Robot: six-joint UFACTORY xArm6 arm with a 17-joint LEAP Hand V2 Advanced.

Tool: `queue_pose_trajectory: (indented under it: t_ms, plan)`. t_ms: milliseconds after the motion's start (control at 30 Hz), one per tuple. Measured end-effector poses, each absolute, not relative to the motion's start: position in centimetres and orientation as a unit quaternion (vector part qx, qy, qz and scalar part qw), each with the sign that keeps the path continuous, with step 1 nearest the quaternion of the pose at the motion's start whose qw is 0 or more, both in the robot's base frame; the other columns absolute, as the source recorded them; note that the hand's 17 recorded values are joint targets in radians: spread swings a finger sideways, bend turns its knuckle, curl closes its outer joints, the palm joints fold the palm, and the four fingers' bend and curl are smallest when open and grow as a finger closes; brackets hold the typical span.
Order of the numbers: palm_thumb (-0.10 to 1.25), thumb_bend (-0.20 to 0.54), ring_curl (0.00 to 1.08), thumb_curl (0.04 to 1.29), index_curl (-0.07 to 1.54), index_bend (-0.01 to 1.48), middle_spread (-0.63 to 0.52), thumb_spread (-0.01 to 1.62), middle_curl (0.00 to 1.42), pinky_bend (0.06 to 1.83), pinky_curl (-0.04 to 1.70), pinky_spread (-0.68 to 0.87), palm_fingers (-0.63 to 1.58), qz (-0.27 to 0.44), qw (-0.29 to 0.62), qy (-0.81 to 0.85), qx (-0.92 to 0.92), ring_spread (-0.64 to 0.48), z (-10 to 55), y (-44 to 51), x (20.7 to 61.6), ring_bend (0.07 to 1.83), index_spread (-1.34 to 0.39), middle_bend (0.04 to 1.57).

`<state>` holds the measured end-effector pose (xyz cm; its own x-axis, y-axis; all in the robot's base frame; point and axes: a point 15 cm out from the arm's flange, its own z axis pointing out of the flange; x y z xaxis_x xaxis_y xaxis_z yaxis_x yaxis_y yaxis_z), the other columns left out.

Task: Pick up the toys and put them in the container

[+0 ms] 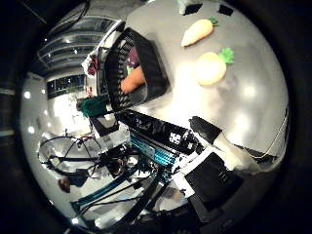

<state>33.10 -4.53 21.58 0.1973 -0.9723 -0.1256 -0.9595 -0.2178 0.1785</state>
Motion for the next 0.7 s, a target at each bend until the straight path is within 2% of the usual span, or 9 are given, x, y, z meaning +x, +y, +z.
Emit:
queue_pose_trajectory:
  t_ms: [233,267,433,567,700]
  plan:
    - [0.90,-0.022,0.25,0.43,0.28,0.16,-0.05,0.91,0.33,0.41,0.27,0.40,0.20,-0.087,0.025,-0.610,0.787,0.10,17.9,-4.5,34.5,0.30,-0.41,0.23]
    - [0.90,-0.023,0.25,0.43,0.28,0.16,-0.05,0.91,0.33,0.41,0.27,0.40,0.20,-0.092,0.033,-0.600,0.794,0.10,15.2,-3.6,34.9,0.30,-0.41,0.23]
    - [0.93,-0.023,0.26,0.43,0.26,0.14,-0.06,0.90,0.34,0.41,0.28,0.39,0.20,-0.092,0.036,-0.575,0.812,0.08,11.9,-0.9,35.9,0.30,-0.40,0.25]
    - [0.94,-0.022,0.26,0.44,0.25,0.13,-0.06,0.89,0.34,0.44,0.28,0.39,0.16,-0.104,0.046,-0.568,0.815,0.07,10.1,0.2,36.0,0.32,-0.38,0.26]
    - [0.95,-0.022,0.26,0.45,0.24,0.14,-0.05,0.89,0.34,0.45,0.29,0.38,0.15,-0.085,0.037,-0.563,0.821,0.07,9.5,1.1,37.6,0.33,-0.37,0.26]
